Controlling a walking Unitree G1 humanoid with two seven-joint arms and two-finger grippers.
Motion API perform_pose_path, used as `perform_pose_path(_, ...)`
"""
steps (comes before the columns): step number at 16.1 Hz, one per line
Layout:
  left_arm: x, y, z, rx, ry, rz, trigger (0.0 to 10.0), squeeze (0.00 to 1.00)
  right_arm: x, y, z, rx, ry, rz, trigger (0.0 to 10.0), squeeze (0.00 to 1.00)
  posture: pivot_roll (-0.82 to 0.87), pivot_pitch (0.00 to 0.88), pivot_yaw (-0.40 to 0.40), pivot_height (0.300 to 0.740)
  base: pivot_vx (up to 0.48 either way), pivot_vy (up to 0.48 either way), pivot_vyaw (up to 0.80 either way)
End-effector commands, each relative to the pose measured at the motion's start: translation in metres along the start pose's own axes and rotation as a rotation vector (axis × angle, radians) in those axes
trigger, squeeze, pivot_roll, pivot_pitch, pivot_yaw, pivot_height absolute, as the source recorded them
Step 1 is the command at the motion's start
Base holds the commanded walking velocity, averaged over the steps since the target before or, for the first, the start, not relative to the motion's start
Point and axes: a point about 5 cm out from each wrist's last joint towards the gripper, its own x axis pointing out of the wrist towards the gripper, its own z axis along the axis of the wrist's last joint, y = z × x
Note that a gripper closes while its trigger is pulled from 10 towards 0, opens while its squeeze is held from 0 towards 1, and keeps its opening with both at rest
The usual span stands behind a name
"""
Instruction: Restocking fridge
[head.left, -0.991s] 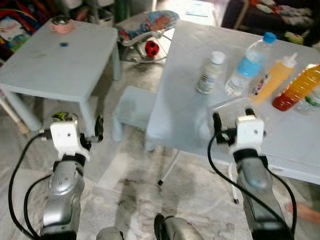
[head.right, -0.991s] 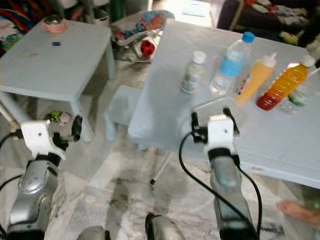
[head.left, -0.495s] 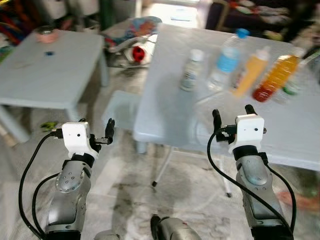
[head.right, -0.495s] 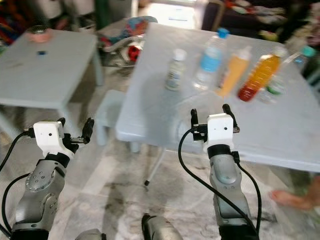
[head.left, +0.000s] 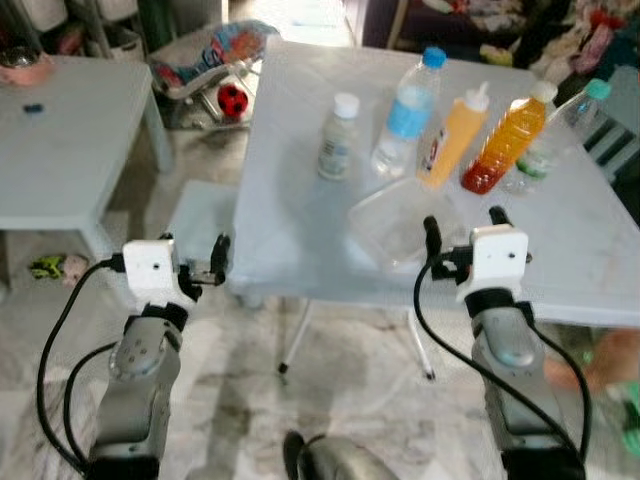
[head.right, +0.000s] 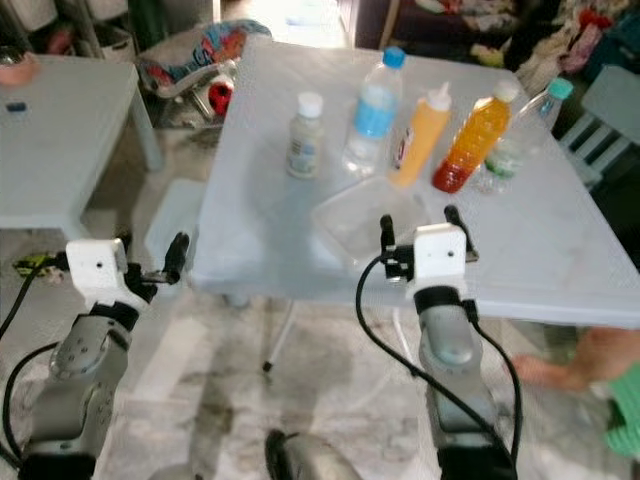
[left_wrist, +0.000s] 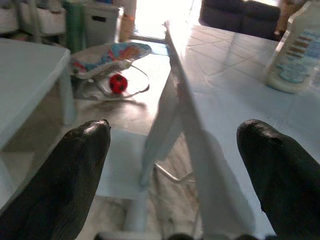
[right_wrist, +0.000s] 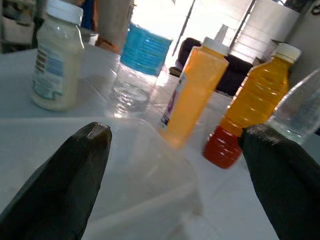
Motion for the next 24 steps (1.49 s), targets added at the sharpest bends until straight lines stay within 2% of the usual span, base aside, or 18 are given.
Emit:
perform_pose_path(1,0.002,-0.002,0.0,0.003,-0.002,-0.005,10.0,0.0,0.001,-0.005,0.0,-0.01,0.004,-0.007,10.0,0.0,0.02,0.042,-0.06,0.74,0.0,0.0,0.0)
perform_pose_path(6,0.006,0.004,0.008,0.014,-0.032,0.023,10.0,0.0,0.007,-0.004,0.004,-0.011,-0.009,0.012,10.0,0.0,0.03,0.065,-0.065,0.74,0.0,0.0,0.0)
perform_pose_path(10,0.002,0.005,0.004,0.004,-0.025,0.036,10.0,0.0,0.002,0.011,0.001,0.04,0.016,0.108,10.0,0.0,0.03,0.071,-0.063,0.74,0.0,0.0,0.0)
perform_pose_path(12,0.001,0.002,0.002,0.0,-0.017,0.03,10.0,0.0,-0.009,0.006,-0.009,0.062,0.085,0.086,10.0,0.0,0.03,0.073,-0.063,0.74,0.0,0.0,0.0)
perform_pose_path(15,0.004,0.0,0.001,0.001,-0.013,0.016,10.0,0.0,-0.021,-0.012,-0.025,0.14,0.199,0.002,10.0,0.0,0.02,0.073,-0.058,0.74,0.0,0.0,0.0)
perform_pose_path(20,0.004,0.0,0.002,0.005,-0.014,0.007,10.0,0.0,-0.026,-0.018,-0.025,0.115,0.196,-0.035,10.0,0.0,0.02,0.076,-0.051,0.74,0.0,0.0,0.0)
perform_pose_path(24,0.004,-0.001,0.002,0.01,-0.015,-0.002,10.0,0.0,-0.029,-0.021,-0.03,0.123,0.241,-0.085,10.0,0.0,0.02,0.079,-0.05,0.74,0.0,0.0,0.0)
